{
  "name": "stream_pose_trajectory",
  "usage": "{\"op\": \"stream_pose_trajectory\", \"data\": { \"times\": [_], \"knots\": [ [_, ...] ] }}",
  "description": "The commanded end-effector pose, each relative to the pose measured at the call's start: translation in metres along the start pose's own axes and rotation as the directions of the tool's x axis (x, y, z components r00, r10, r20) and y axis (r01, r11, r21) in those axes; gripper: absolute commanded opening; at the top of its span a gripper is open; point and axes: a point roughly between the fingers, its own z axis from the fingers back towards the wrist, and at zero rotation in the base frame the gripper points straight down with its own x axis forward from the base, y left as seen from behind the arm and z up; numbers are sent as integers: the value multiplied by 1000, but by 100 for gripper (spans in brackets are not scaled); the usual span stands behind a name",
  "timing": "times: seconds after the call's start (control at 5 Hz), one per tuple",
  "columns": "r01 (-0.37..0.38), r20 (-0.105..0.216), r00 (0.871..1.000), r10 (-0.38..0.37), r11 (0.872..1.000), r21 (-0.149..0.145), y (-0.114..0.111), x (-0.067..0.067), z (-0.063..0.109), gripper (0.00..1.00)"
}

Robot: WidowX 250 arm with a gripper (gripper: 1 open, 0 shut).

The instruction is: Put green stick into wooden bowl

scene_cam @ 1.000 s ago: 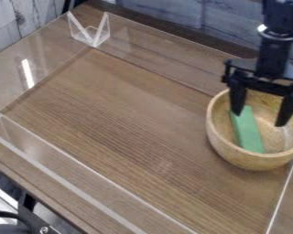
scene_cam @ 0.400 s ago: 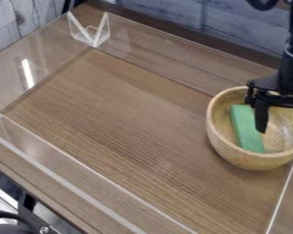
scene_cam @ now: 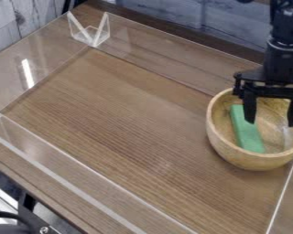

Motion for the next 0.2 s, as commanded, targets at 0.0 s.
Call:
{"op": "stream_pose_trajectory", "data": {
  "times": [0.0],
  "knots": [
    [82,18,996,-82,996,-32,-10,-3,7,100]
  ]
}}
